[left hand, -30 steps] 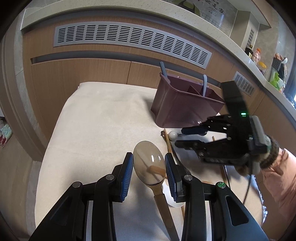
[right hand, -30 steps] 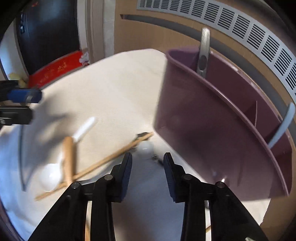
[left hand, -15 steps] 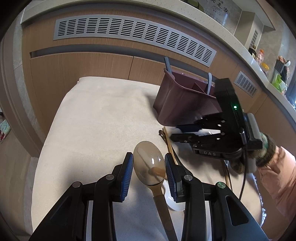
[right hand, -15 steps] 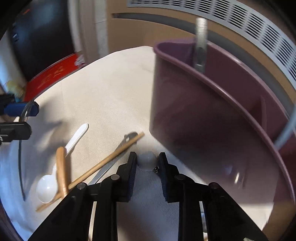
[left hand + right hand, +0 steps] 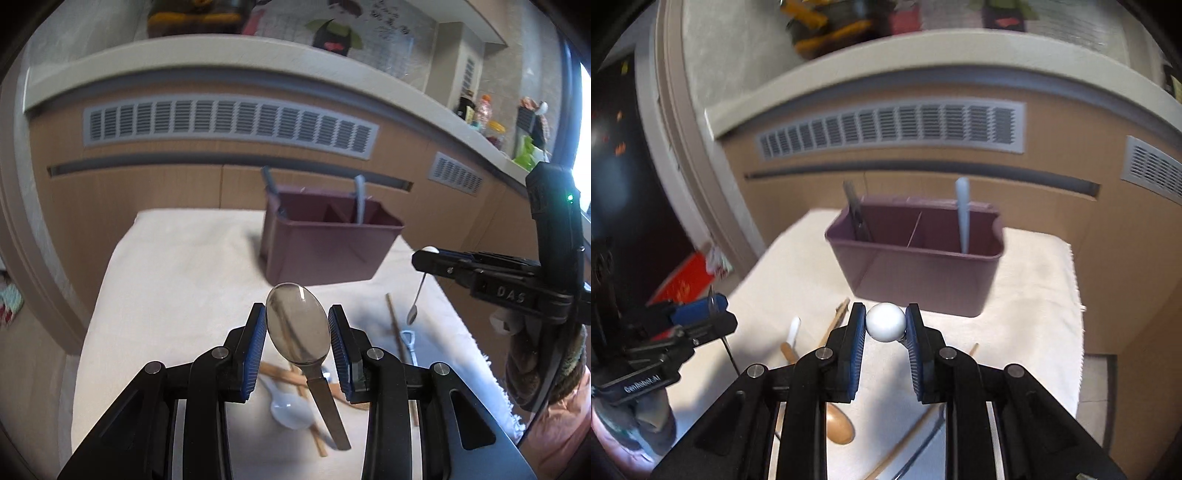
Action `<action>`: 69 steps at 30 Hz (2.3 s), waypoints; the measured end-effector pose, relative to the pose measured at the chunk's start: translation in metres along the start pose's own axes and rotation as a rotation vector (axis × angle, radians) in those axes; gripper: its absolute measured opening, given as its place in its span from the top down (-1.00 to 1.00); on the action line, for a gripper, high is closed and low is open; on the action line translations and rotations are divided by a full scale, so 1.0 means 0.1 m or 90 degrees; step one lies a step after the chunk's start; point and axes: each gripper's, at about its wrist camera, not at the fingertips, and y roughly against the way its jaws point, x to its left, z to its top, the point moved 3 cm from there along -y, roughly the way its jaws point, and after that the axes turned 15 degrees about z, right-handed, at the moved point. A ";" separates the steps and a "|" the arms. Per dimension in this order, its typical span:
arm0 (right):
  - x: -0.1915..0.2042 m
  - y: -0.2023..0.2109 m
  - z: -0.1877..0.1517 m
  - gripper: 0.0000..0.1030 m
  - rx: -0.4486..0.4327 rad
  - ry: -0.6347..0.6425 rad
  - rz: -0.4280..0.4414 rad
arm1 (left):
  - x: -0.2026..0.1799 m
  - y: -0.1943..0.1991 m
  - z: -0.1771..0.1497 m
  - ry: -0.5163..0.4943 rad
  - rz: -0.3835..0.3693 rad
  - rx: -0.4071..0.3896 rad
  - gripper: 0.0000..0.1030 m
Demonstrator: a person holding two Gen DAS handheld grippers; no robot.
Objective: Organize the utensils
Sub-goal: 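Carry both held spoons over the maroon caddy and lower them in, then open both grippers to release the spoons into the caddy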
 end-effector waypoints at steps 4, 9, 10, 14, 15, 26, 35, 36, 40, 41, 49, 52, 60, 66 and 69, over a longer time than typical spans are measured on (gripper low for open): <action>0.14 0.31 0.11 0.61 -0.039 0.005 0.004 | -0.12 0.24 0.13 -0.018 0.002 -0.033 0.32; 0.31 0.75 0.54 0.61 -0.112 0.012 0.019 | -0.33 0.55 0.56 -0.074 0.025 -0.108 0.32; 0.34 0.81 0.64 0.61 -0.127 0.016 0.024 | -0.38 0.62 0.70 -0.086 0.033 -0.132 0.32; 0.42 1.20 1.16 0.61 -0.205 0.026 0.044 | -0.54 0.87 1.32 -0.117 0.066 -0.224 0.31; 0.41 1.25 1.26 0.61 -0.215 0.023 0.045 | -0.57 0.92 1.48 -0.119 0.072 -0.245 0.31; -0.08 0.87 1.69 0.61 -0.232 -0.026 0.046 | -0.69 0.61 2.26 -0.122 0.090 -0.305 0.31; -0.64 -0.06 1.46 0.61 -0.147 -0.092 0.053 | -0.63 -0.60 2.09 -0.099 0.063 -0.197 0.31; -0.70 -0.17 1.42 0.61 -0.134 -0.098 0.053 | -0.63 -0.73 2.04 -0.100 0.064 -0.186 0.31; -0.88 -0.46 1.29 0.61 -0.100 -0.134 0.062 | -0.67 -1.14 1.82 -0.100 0.056 -0.136 0.31; -0.92 -0.53 1.25 0.61 -0.091 -0.139 0.061 | -0.67 -1.21 1.78 -0.100 0.054 -0.126 0.31; -0.99 -0.64 1.08 0.55 -0.061 -0.135 0.015 | -0.67 -1.53 1.48 -0.105 0.031 -0.048 0.10; -0.91 -0.48 1.05 0.46 -0.071 -0.099 -0.032 | -0.58 -1.43 1.44 -0.084 0.030 -0.052 -0.02; -0.50 0.07 0.76 -0.25 -0.098 -0.009 -0.140 | -0.14 -0.87 1.08 -0.040 0.074 -0.050 -0.30; -0.04 0.14 0.34 -0.25 -0.042 0.060 -0.123 | 0.20 -0.48 0.49 -0.013 0.119 -0.014 -0.34; 0.22 0.01 0.11 -0.25 0.008 0.101 -0.084 | 0.32 -0.37 0.22 0.000 0.138 0.007 -0.42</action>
